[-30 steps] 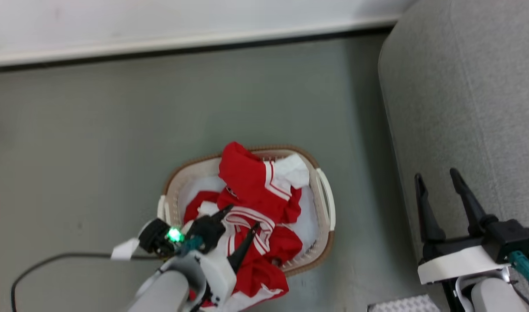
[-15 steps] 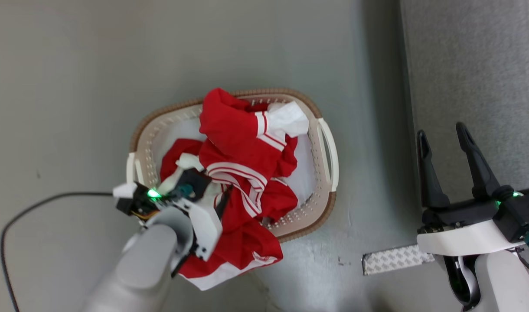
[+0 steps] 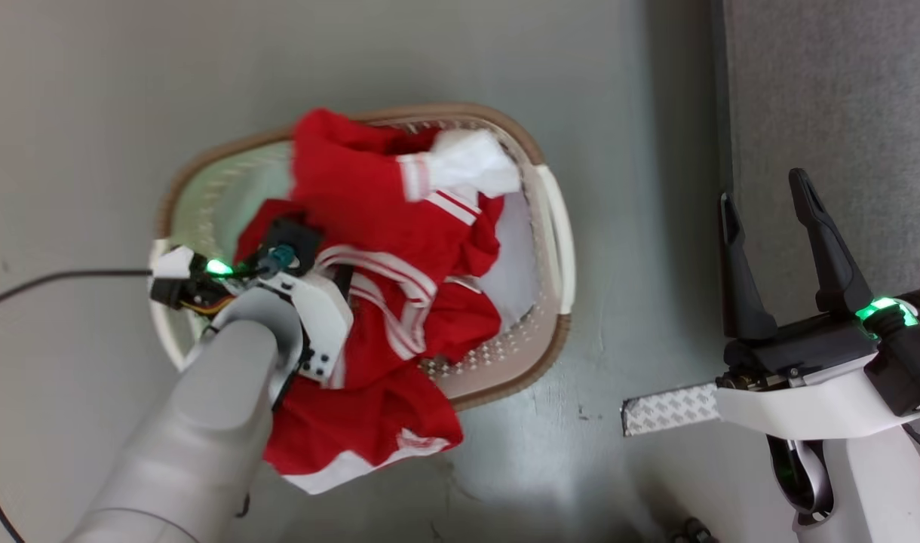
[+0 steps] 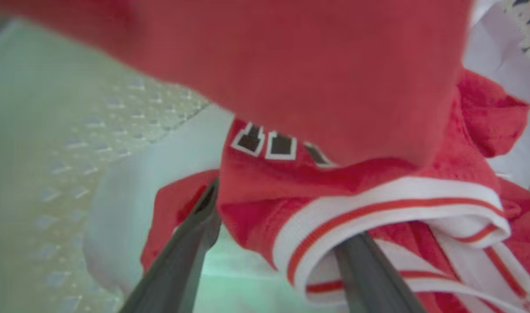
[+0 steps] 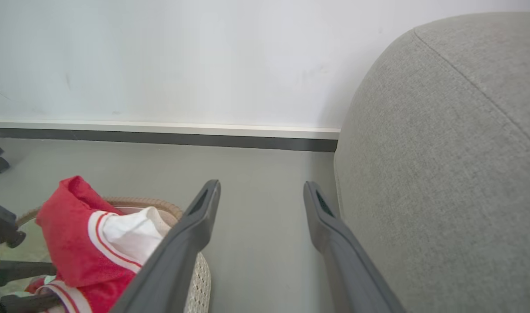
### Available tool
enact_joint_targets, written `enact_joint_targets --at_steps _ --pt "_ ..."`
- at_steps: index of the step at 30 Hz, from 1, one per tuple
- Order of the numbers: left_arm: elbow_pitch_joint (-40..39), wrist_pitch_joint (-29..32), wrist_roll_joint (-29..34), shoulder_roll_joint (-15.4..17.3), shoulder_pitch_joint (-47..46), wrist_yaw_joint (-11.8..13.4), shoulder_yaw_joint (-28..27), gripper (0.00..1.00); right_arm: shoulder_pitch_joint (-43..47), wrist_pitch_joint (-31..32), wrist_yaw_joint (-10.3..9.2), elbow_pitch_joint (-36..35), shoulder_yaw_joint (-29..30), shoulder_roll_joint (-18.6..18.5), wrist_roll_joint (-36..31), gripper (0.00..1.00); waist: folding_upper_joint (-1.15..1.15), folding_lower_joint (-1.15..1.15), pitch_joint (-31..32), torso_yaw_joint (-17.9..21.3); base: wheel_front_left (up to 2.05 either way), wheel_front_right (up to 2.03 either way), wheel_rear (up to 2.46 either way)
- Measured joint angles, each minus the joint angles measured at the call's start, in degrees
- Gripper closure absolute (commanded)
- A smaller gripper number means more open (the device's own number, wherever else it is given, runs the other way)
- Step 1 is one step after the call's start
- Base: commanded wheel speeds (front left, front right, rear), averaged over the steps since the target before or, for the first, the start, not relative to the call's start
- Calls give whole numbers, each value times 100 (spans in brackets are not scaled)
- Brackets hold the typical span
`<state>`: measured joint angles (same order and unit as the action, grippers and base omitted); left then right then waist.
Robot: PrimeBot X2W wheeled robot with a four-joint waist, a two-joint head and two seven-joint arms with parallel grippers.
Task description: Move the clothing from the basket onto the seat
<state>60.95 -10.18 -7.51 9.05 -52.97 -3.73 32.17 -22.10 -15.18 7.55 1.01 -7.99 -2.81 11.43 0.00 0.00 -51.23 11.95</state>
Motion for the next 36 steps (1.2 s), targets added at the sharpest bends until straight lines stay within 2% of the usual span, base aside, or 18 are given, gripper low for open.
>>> enact_joint_targets --at_steps 9,10,11,12,13,24,30,36 --pt "292 -203 -73 -156 -115 -105 88 0 16 1 0 -8 -26 0 67 0 0 0 -214 20 0 0 0" --pt "294 -229 -75 -181 -121 -131 110 9 16 1 0 3 -30 0 69 0 0 0 -201 18 0 0 0" --pt "298 -258 -75 -204 -129 -131 126 47 14 1 0 16 -37 0 76 0 0 0 -186 17 0 0 0" --pt "308 -271 -75 -222 -141 -153 147 67 8 1 0 27 -47 0 87 0 0 0 -167 18 0 0 0" --pt "307 -308 -79 -233 -146 -164 164 100 1 0 0 40 -52 1 97 0 0 0 -146 18 0 0 0" --pt "26 -480 -410 -299 185 -276 103 100 38 0 0 325 -51 2 134 0 0 0 474 -12 0 0 0" --pt "-939 -494 -669 -243 879 -281 -152 100 366 1 0 578 99 2 165 0 0 0 1230 -59 0 0 0" --pt "-1788 -494 -840 -133 1707 -247 -369 100 827 1 0 880 189 5 32 0 0 -2 2249 -150 0 0 0"
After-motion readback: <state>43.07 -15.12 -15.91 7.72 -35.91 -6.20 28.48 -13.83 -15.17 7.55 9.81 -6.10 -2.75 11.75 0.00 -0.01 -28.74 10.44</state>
